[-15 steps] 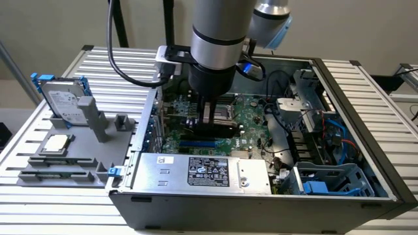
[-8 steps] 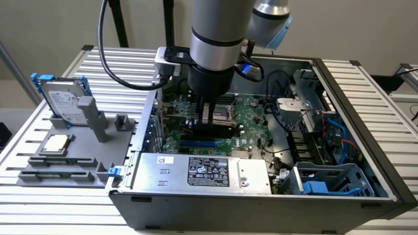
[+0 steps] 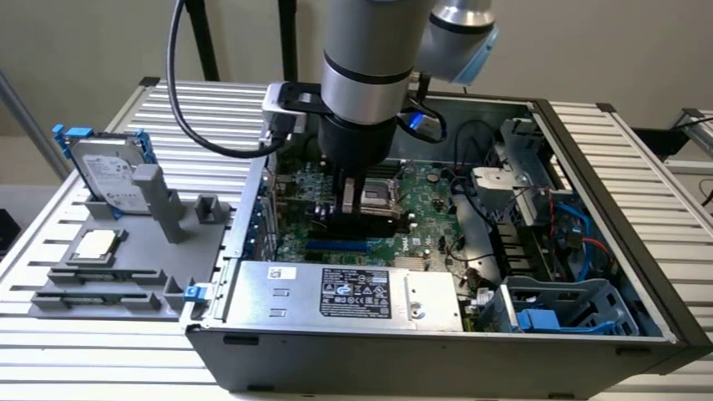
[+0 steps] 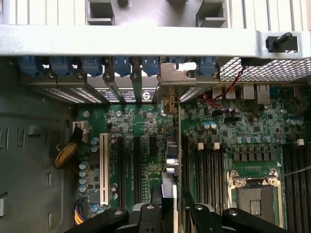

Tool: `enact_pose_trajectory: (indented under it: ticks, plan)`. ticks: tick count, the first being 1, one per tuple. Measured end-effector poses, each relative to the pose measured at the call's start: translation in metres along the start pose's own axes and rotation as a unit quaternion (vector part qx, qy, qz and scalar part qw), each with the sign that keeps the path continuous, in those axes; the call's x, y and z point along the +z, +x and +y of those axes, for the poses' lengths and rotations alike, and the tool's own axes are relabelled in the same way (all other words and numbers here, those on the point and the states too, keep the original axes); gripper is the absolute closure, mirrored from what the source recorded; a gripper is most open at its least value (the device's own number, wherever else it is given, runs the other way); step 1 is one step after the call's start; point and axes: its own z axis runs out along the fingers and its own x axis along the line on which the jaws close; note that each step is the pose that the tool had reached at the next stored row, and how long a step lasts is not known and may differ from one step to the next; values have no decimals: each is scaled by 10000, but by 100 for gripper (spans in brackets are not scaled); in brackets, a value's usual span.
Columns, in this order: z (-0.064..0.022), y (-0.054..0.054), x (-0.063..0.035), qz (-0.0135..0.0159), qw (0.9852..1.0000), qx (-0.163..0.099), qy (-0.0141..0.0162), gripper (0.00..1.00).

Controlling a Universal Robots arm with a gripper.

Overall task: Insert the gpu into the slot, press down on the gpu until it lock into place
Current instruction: 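Insert the gpu into the slot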

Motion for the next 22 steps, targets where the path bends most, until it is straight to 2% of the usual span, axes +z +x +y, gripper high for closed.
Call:
enact_pose_trajectory:
  ticks: [22]
  plan:
    - [5,0,163,3,10000,-37,-3,74]
